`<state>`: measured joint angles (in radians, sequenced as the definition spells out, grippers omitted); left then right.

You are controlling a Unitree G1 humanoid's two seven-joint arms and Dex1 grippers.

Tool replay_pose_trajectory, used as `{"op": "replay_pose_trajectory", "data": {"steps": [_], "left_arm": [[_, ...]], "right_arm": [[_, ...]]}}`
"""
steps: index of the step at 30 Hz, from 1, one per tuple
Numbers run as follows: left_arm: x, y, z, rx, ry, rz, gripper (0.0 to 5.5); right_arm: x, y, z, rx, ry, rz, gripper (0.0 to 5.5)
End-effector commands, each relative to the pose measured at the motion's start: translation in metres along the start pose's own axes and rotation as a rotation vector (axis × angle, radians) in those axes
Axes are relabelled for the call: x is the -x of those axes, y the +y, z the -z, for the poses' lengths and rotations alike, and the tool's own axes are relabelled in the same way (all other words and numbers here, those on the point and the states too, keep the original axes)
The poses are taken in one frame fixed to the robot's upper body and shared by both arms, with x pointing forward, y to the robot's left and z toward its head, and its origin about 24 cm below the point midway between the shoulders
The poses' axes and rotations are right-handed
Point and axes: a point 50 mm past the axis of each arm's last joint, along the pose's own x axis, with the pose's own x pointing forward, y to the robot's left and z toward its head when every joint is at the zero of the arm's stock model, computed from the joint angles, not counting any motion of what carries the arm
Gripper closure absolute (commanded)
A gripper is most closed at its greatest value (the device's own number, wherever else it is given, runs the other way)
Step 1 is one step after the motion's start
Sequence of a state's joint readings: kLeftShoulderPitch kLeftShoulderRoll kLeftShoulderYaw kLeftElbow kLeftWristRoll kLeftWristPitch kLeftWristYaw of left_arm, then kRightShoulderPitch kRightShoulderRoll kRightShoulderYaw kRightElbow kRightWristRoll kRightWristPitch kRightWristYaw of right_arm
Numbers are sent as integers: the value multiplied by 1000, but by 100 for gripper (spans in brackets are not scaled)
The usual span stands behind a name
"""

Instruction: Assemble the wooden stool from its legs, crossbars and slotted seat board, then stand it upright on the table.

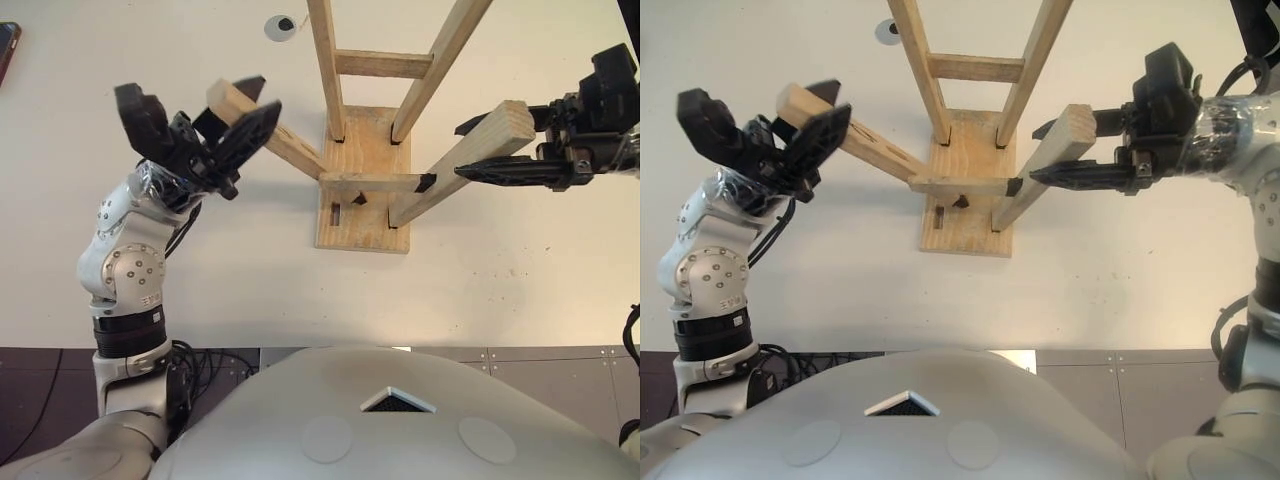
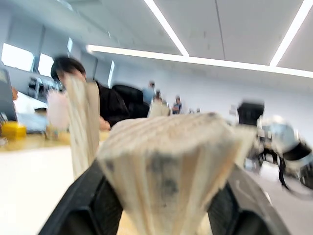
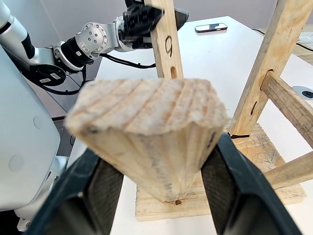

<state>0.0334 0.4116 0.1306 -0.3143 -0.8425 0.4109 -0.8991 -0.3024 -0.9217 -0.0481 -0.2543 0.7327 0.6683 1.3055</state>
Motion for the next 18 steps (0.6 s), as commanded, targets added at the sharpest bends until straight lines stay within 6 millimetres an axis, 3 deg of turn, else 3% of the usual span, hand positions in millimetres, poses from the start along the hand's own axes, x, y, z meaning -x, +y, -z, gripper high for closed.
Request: {"op": "replay_pose_trajectory", "data": {"steps": [1, 9, 18], "left_arm": [[10, 1, -4, -12, 154, 49, 349], [27, 5, -43, -85, 416, 171, 349], [22, 12, -72, -223, 650, 258, 349]], "right_arm": [[2, -5, 13, -41, 87, 53, 340], [-1, -2, 18, -36, 81, 44, 342], [-7, 1, 20, -30, 80, 21, 343]]}}
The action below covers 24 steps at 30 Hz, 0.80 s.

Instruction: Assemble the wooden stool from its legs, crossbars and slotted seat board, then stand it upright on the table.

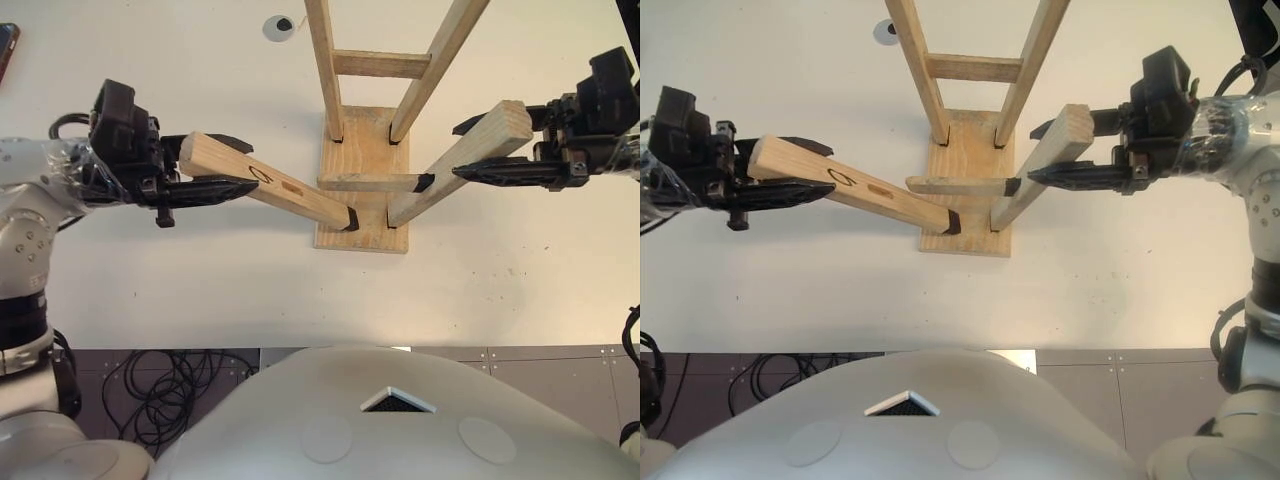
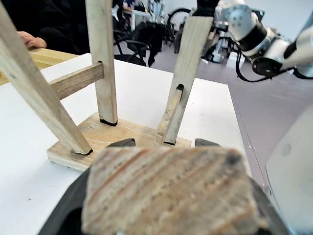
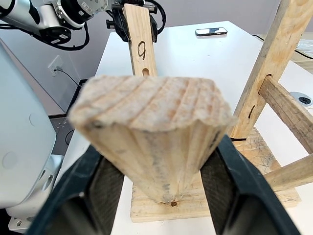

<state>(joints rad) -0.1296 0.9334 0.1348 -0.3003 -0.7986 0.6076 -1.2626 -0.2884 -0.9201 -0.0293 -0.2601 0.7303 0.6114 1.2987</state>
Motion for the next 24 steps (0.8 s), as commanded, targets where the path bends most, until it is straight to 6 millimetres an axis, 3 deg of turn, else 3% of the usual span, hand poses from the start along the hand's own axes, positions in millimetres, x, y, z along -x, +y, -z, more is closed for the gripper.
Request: {"op": "replay_pose_trajectory", "data": {"steps": [1, 14, 21, 24], "left_arm": [[9, 9, -5, -46, 122, -21, 349], [18, 28, -27, -181, 360, 69, 349], [-13, 31, -63, -224, 371, 134, 349], [-22, 28, -69, -223, 385, 164, 349]], "right_arm": [[-4, 1, 19, -66, 85, 26, 343], [-14, 11, 24, -88, 67, -1, 344], [-25, 20, 27, -94, 45, -17, 344], [-28, 21, 29, -97, 36, -19, 344]]}}
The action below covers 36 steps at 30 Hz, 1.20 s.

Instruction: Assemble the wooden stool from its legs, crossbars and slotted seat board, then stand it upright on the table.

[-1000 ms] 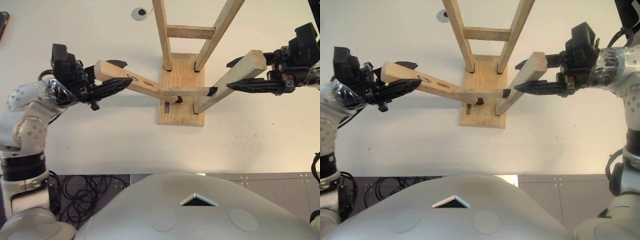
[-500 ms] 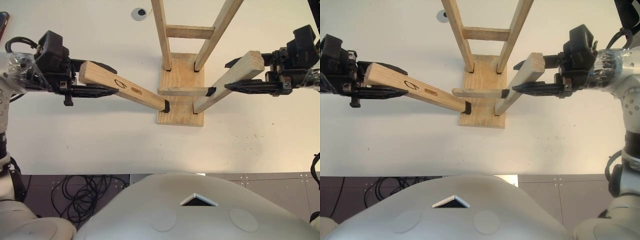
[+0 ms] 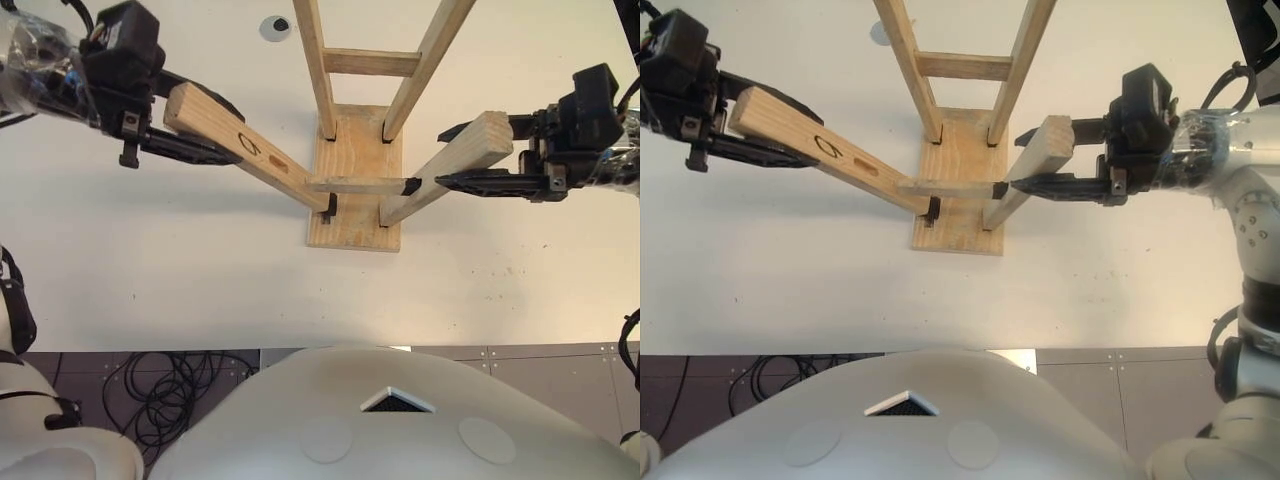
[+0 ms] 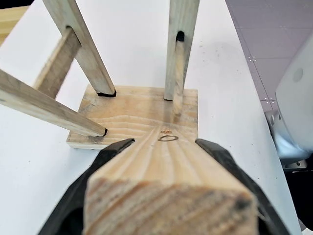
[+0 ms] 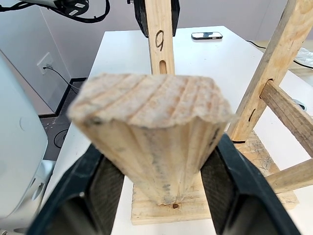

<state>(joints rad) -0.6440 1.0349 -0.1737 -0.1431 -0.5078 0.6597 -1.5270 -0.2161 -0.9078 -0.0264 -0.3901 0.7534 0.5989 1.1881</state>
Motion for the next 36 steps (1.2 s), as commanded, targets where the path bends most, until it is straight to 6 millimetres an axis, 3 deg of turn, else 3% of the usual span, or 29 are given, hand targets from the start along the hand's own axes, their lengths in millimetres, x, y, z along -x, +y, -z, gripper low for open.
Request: {"op": "replay_pose_trajectory", "data": {"steps": [1, 13, 19, 27, 36], "left_arm": [[-8, -2, -13, -25, 20, 32, 349], [11, -3, -26, -38, 199, 9, 349], [-4, 0, -25, -65, 209, 31, 349], [0, 0, -11, -45, 241, 31, 349], [-13, -8, -17, -56, 240, 63, 349]], "right_arm": [[-13, 8, 27, -135, 43, -39, 344], [-16, 9, 29, -134, 32, -23, 344], [-18, 9, 28, -133, 27, -28, 344], [-18, 8, 29, -130, 30, -26, 344], [-19, 7, 29, -125, 32, -33, 344]]}}
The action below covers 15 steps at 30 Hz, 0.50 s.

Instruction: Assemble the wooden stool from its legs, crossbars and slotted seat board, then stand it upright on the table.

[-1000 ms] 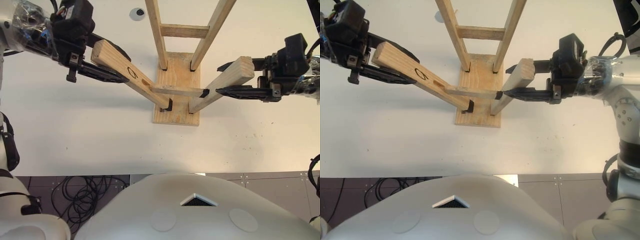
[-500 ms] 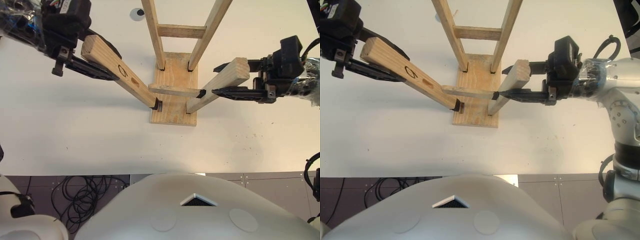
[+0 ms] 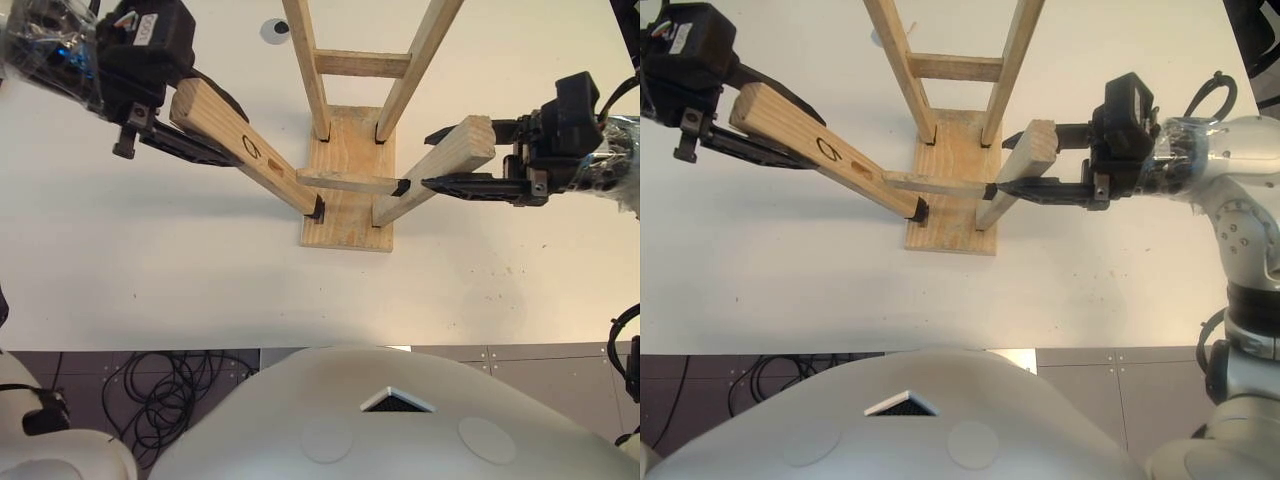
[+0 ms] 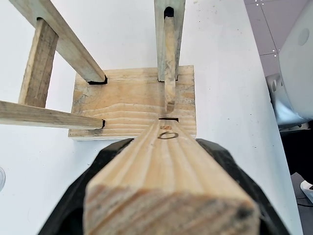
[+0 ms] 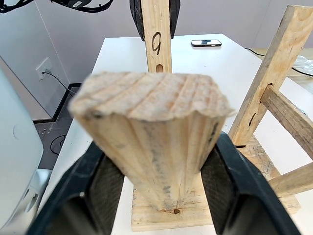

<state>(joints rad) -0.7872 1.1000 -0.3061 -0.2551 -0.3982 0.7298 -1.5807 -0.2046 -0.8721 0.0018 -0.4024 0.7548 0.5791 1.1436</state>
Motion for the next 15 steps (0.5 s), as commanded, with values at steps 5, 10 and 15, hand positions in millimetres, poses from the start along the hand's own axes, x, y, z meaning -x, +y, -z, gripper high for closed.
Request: {"op": "replay_pose_trajectory", "data": {"steps": [5, 10, 15], "left_arm": [[-16, -3, 4, 33, 1, 42, 349], [-19, -6, -2, 38, -28, 54, 349], [-20, -9, 2, 40, 23, 34, 349]], "right_arm": [[-9, 6, 26, -123, 65, -40, 344], [-11, 7, 27, -124, 64, -46, 344], [-10, 7, 28, -123, 74, -57, 344]]}}
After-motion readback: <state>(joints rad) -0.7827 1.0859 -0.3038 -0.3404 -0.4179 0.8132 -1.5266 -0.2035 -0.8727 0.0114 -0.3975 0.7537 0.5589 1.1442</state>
